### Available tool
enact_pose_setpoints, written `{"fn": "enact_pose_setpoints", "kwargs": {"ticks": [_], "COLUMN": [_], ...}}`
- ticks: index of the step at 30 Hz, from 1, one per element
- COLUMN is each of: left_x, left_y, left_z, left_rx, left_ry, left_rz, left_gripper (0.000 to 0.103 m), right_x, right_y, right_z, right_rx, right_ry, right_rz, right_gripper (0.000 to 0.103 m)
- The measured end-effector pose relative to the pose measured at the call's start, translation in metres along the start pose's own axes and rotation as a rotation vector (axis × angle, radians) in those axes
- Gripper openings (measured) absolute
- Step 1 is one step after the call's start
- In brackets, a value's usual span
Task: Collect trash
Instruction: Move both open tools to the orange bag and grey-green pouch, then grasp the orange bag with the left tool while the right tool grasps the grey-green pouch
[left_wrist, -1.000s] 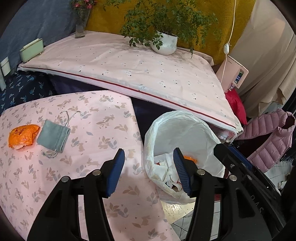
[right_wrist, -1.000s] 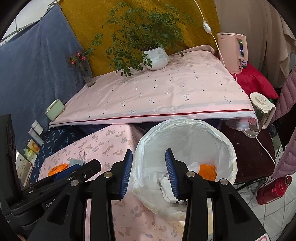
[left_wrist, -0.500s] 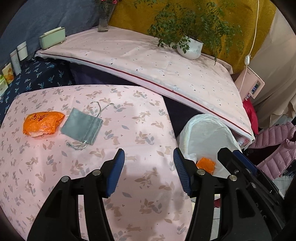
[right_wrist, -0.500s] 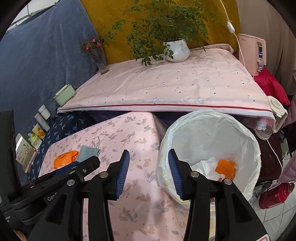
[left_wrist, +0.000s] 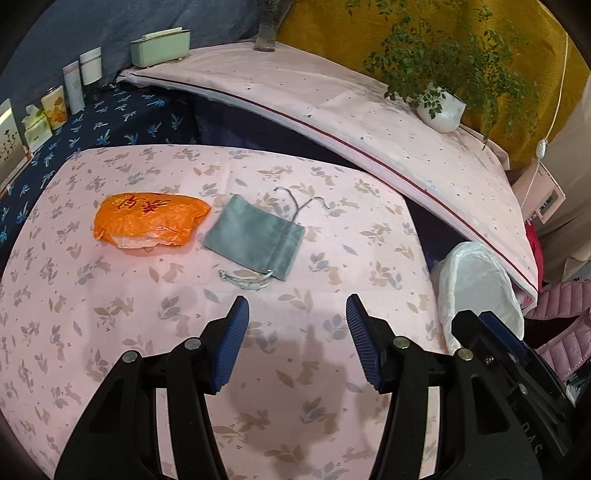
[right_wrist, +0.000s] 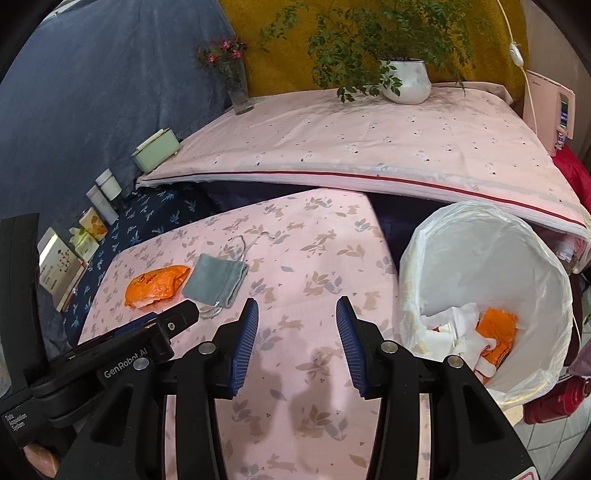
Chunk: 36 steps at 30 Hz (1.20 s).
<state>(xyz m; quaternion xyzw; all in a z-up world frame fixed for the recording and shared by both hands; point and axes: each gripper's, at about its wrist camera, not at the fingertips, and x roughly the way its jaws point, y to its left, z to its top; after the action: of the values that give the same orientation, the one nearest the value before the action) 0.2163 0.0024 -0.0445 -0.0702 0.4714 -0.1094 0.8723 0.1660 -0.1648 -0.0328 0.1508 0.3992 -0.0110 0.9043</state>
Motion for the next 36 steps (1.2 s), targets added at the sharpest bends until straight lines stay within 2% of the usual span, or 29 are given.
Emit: {"fn": "enact_pose_setpoints", "kwargs": {"ticks": [1,3,9,16,18,21,27,32,36], "left_x": [0.000,0.000,0.004,0.011,0.015,0.026,0.060,0.085,0.094], "left_y": [0.008,0.024,0.070,0.122,0.135,0.155,0.178,0.181,0.173], "left_z": [0.000,0.002,0.008,0.027,0.034,0.046,0.065,0.071,0.068], "left_rx": [-0.008,-0.034,-0.093,-0.163,-0.185,-0.214,-0.257,-0.269,-0.239], "left_ry": [-0.002,-0.007,-0.014,-0.038,-0.043,-0.029,0.020,0.060,0.065], "left_rz": [0.010,0.029,0.082,0.147,0.170,0.180,0.184,0.155,0.154], "left_gripper": [0.053,0.063,0.065,0.083,0.088,0.089,0.089,0.088,0.081], "right_x": [0.003,0.010,0.036,0.075,0.087,0.105,0.145,0.169,0.179], "right_y": [0.004,0.014,0.038,0.065,0.072,0.077,0.081,0.083,0.085], "right_z": [-0.001,-0.002,-0.004,-0.001,0.002,0.007,0.018,0.022,0.019], "right_rx": [-0.007,-0.023,-0.049,-0.080,-0.088,-0.086,-0.064,-0.059,-0.068], "right_ry": [0.005,0.018,0.060,0.107,0.115,0.124,0.163,0.185,0.198], "right_rz": [0.002,0.007,0.017,0.023,0.021,0.021,0.012,-0.002,-0.008], "right_gripper": [0.043,0.043,0.043,0.043,0.049,0.053,0.054,0.054,0.054]}}
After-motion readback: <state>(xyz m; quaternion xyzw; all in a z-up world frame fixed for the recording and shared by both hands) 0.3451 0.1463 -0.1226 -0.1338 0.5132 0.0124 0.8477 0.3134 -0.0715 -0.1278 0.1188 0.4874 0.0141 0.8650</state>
